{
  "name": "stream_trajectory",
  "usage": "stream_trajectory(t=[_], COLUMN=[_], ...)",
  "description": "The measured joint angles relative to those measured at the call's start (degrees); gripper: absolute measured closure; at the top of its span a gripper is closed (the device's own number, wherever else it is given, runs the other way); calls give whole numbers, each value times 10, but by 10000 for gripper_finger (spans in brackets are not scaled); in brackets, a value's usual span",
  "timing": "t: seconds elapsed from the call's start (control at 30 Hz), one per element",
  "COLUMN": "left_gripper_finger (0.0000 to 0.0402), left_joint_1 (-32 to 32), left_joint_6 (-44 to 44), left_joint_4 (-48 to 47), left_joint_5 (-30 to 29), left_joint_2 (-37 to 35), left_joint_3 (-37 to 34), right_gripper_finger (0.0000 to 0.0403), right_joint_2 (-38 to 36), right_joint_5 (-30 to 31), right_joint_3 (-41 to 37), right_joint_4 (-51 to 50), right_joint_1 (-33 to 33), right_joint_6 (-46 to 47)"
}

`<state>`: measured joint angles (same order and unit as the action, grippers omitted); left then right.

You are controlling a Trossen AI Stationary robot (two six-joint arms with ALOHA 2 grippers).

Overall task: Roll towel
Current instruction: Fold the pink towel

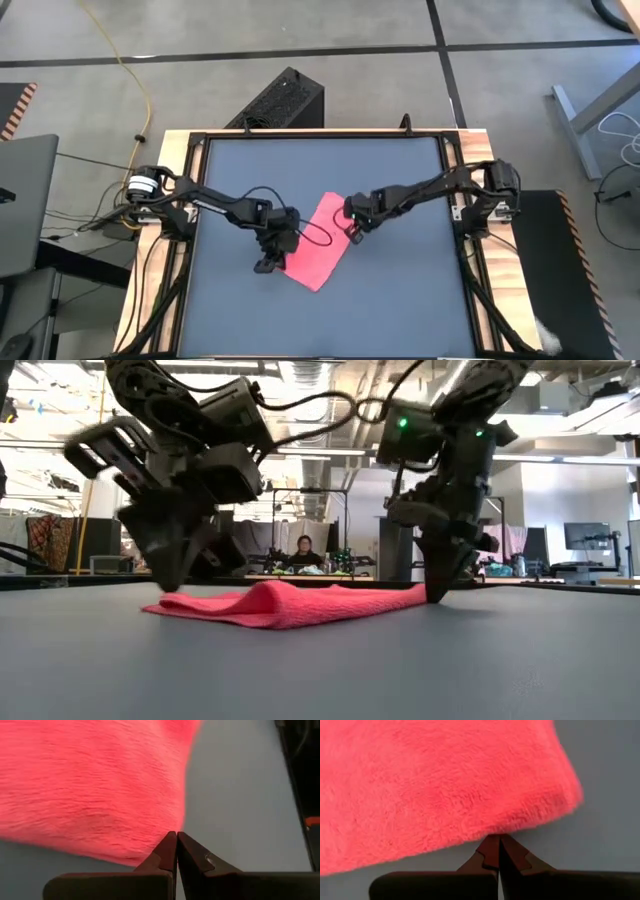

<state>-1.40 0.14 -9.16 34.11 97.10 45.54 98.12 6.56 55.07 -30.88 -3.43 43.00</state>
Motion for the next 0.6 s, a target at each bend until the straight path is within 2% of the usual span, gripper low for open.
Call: stream_trajectory(t=[0.13,0.27,0.43,0.6], left_gripper_finger=[401,401,401,401], left_joint_1=[-3,-1,2,5], left_joint_6=[0,2,6,5], left_joint_4=[0,2,15,42], left_joint_5=[-5,-12,-21,-20], left_joint_2=[0,-1,-1,-1], left_joint_3=[0,0,0,0], right_gripper_finger=[382,383,383,383], right_joint_2=[-17,-54,-70,-59], right_joint_5=[-4,-6,59,89], right_joint_3=[-2,-1,-1,-1], right_joint_4=[-4,1,3,22], right_joint_1=[-7,44,120,126], right_joint_6=[-1,32,103,134])
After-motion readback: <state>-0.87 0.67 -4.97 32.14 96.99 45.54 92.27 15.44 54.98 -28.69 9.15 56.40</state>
